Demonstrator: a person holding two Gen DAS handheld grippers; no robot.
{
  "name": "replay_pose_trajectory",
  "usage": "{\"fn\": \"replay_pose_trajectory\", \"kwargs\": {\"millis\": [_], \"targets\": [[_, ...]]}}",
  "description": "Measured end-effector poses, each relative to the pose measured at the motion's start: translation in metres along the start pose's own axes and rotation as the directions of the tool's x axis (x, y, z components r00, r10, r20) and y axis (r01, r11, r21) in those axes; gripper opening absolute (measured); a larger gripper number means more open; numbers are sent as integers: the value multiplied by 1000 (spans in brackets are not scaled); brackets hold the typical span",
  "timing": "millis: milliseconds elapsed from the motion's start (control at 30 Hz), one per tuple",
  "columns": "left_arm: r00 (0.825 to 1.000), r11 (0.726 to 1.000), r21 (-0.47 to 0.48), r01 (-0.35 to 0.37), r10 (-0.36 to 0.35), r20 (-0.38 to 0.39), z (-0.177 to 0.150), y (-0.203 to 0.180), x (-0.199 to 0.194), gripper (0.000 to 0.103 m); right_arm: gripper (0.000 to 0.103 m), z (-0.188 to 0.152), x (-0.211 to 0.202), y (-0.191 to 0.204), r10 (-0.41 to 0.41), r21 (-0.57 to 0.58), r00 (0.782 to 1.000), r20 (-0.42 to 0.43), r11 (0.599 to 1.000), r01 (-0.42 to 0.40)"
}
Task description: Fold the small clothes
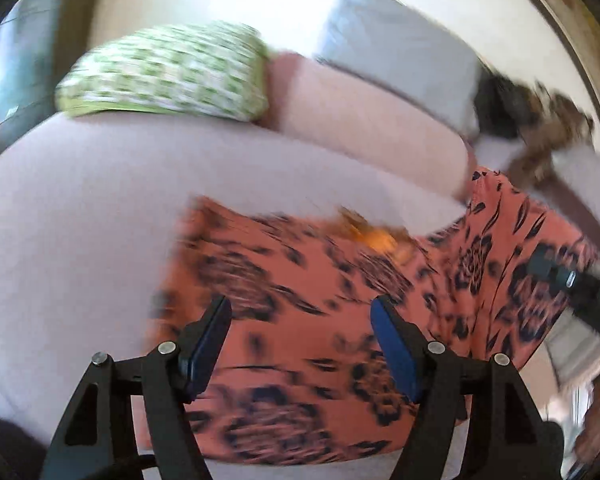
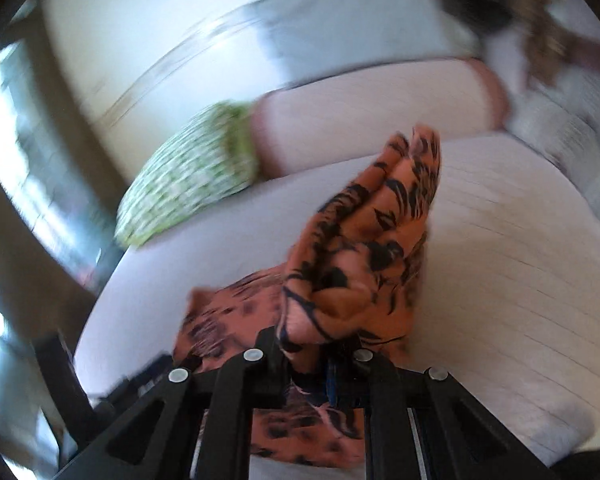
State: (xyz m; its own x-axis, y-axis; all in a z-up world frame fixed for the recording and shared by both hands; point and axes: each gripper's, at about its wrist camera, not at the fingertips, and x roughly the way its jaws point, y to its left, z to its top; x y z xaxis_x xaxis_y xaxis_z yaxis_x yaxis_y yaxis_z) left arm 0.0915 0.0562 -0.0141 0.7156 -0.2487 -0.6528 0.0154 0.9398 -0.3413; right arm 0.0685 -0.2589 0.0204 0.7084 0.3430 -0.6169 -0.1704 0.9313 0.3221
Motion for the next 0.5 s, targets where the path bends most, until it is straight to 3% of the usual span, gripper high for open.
{"fn": "replay_pose_trajectory", "kwargs": {"millis": [100,167,233,267,300,333,400,433,467,500], "targets": [[1000,998,-60,-11,11,3,-4,33,-17,73,14,-20,26,57,65,-126,996,-55,989,-71],[1000,996,-81,-23,21,-20,-10,51,-18,73,15,-38,58,81,101,-160,982,-162,979,-127],[999,989,-146,-34,29,-39,-14,71,-18,73,22,-64,101,90,110,-183,945,-307,968,-172],[999,982,-188,-21,14,-40,-15,78,-20,73,23,-80,122,85,128,-149,909,-396,968,-201],[999,978,-210,-4,-3,-36,-16,82,-24,73,23,-89,126,79,150,-110,896,-418,971,-213],[999,977,-215,10,-17,-29,-15,84,-27,73,25,-90,118,71,191,-69,906,-378,970,-233],[999,979,-201,32,-39,-33,-16,80,-26,73,31,-83,95,55,286,24,902,-322,955,-295],[996,979,-194,59,-70,-50,-18,74,-21,73,42,-79,84,47,312,52,903,-294,949,-311],[992,978,-190,89,-103,-68,-19,67,-15,73,54,-74,70,39,308,62,919,-247,951,-302],[988,977,-183,114,-131,-85,-20,59,-12,73,75,-72,56,30,292,73,936,-196,956,-283]]}}
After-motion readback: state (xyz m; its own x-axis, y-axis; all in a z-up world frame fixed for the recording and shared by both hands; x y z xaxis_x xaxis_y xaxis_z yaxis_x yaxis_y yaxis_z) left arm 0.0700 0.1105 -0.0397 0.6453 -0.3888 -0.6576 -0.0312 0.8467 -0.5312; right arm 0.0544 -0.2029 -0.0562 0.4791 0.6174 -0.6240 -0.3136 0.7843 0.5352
